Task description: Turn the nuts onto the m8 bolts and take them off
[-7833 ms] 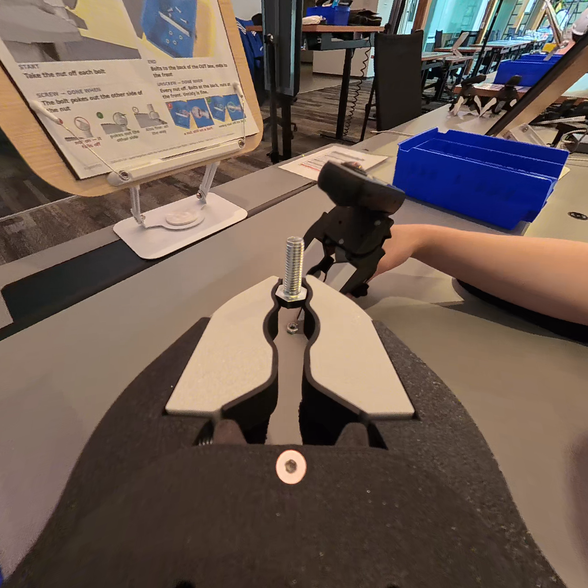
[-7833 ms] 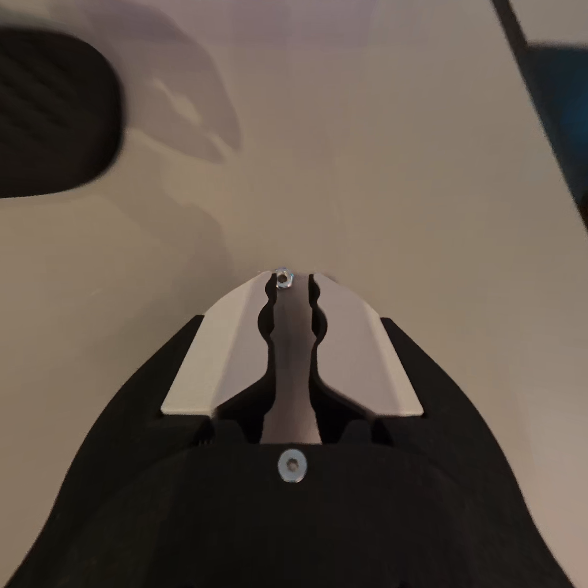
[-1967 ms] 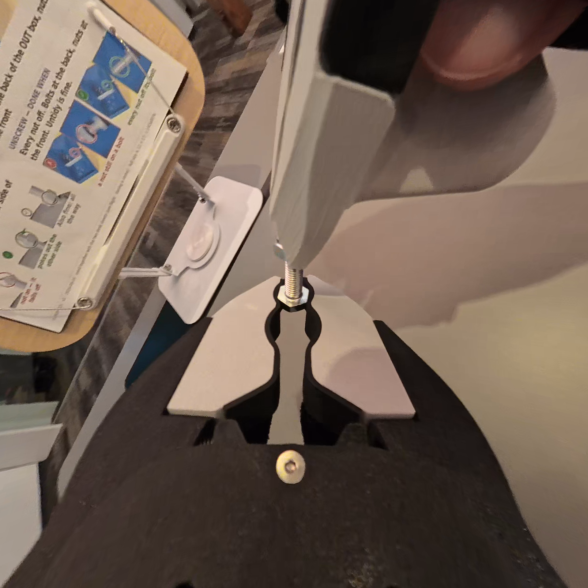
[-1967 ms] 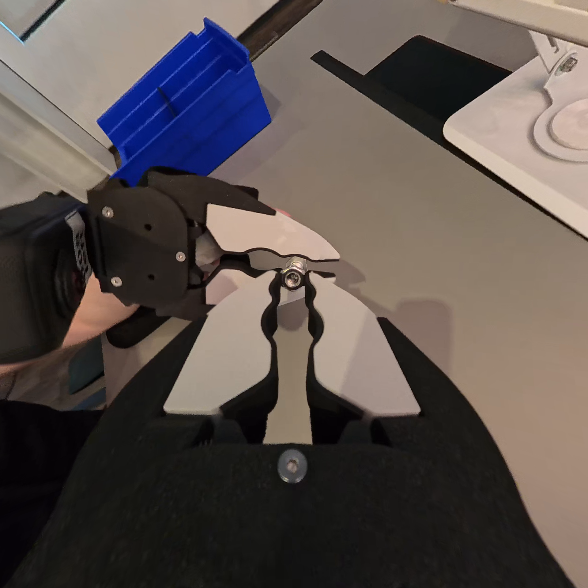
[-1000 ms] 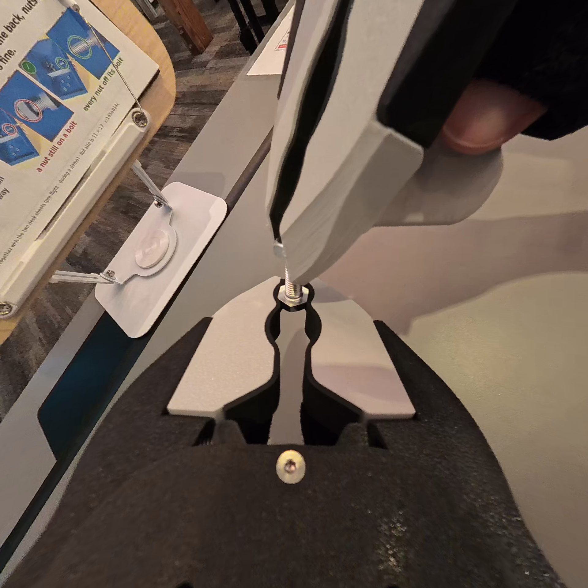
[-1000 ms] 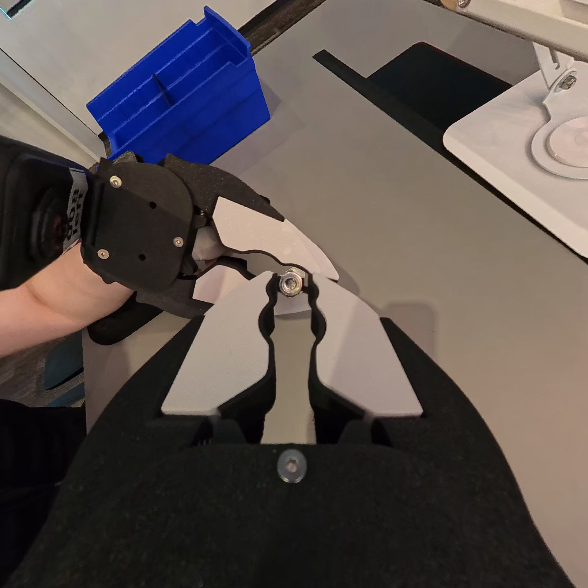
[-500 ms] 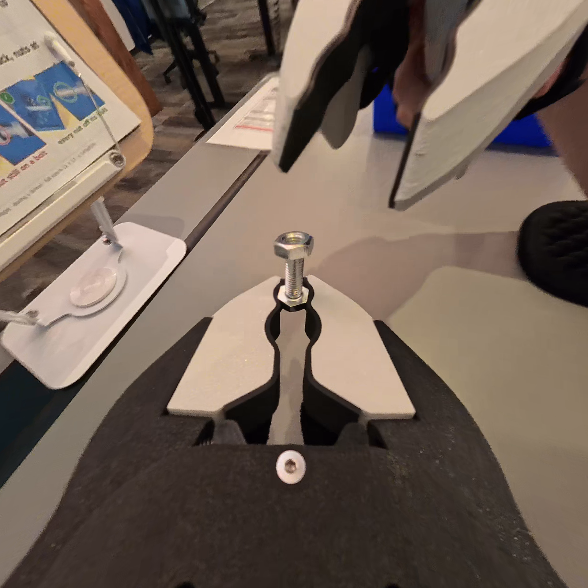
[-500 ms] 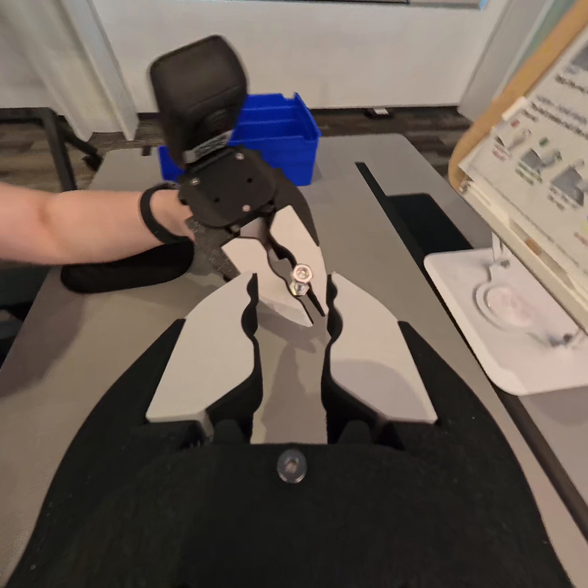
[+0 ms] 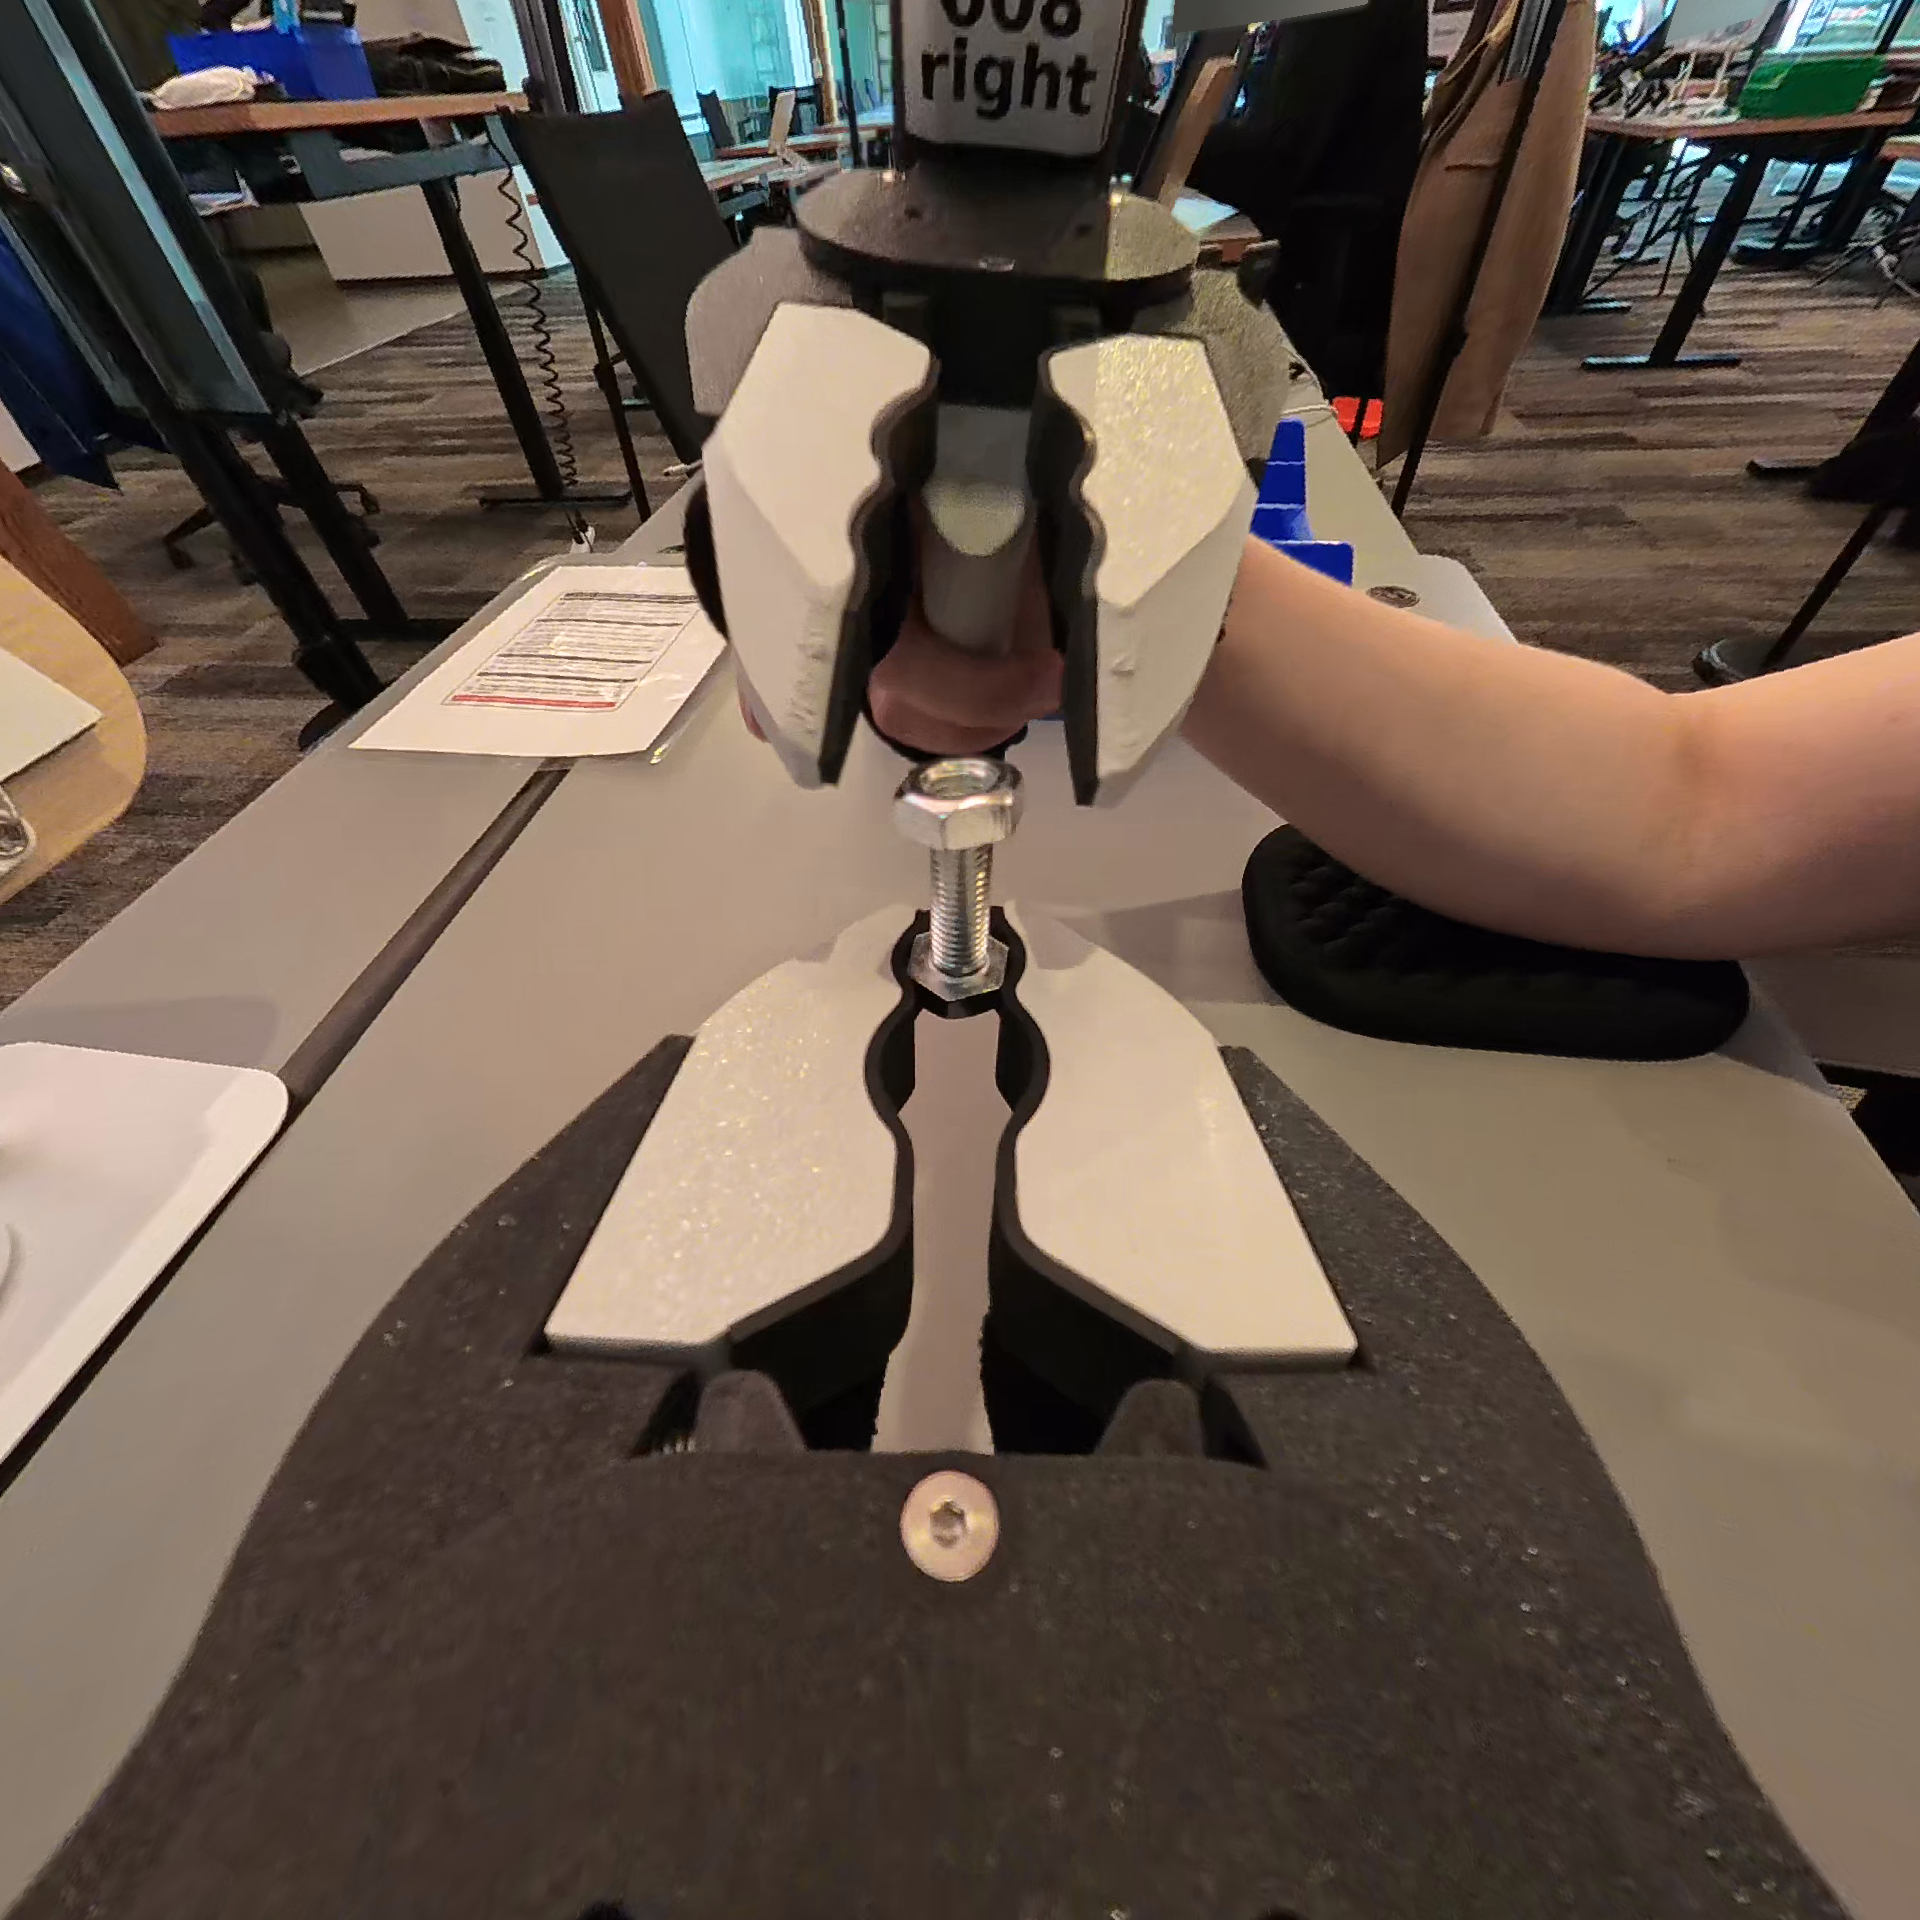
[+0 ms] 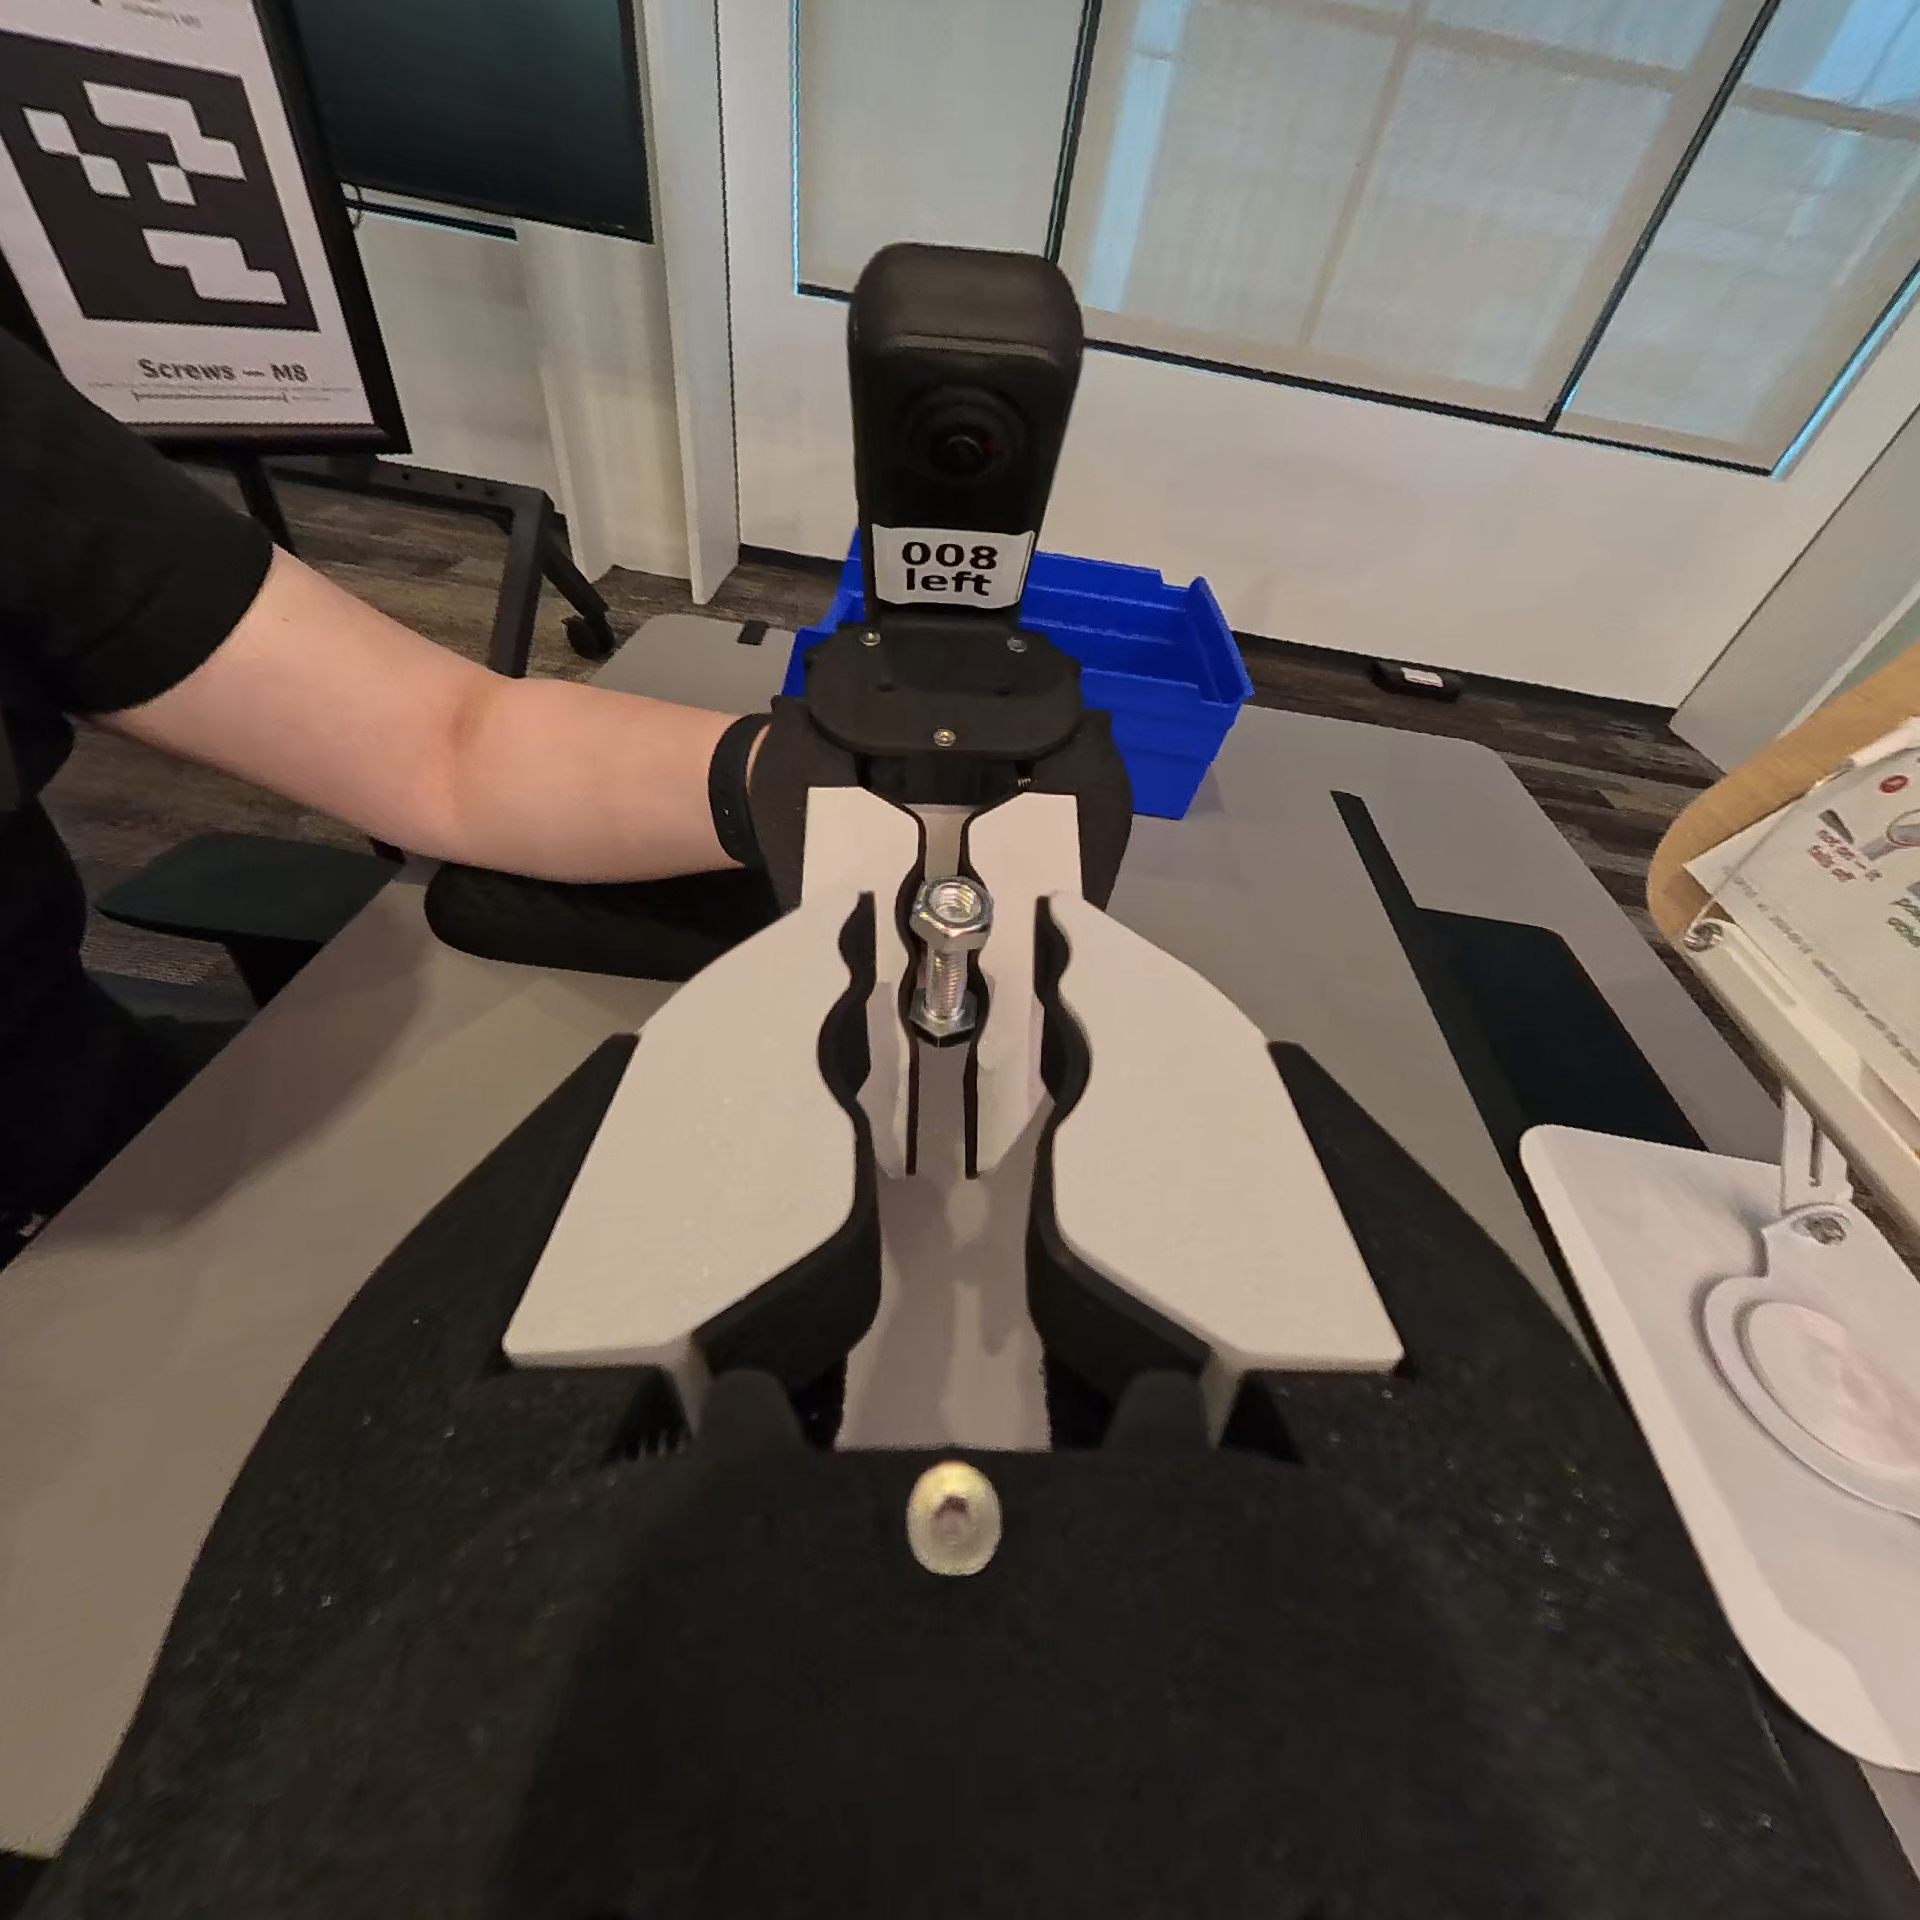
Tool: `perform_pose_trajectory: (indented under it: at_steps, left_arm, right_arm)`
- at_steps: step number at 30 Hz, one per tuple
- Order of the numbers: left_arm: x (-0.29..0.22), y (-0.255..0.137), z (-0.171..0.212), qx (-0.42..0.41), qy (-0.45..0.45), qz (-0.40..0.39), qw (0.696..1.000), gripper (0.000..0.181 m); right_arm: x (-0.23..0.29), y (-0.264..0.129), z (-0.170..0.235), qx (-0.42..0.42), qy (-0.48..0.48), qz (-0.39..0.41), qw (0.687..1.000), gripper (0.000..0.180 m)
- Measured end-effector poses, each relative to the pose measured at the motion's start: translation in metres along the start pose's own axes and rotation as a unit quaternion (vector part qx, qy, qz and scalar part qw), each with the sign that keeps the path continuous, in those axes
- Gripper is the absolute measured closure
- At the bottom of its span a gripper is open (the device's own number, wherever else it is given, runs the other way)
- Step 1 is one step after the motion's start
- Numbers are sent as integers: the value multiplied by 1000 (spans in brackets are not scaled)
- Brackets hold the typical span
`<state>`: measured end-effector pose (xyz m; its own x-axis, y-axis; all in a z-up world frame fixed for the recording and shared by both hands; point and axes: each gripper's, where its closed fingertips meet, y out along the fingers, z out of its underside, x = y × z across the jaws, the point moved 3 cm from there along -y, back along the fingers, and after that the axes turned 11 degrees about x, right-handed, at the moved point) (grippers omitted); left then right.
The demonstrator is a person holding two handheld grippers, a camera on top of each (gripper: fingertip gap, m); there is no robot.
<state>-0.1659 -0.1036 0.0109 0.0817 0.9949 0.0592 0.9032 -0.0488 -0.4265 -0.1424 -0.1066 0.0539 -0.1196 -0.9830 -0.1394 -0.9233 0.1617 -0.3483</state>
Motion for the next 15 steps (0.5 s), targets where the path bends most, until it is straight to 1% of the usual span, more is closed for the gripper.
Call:
perform_pose_trajectory:
  at_steps: [5,15]
  left_arm:
    - [0,-2,-2,-3,1,-5,1000,170]
    - [3,-5,-3,-6,-1,-13,1000,171]
  right_arm:
    - [2,6,0,1,12,-16,1000,154]
    - [-1,8,-4,-10,25,-13,1000,158]
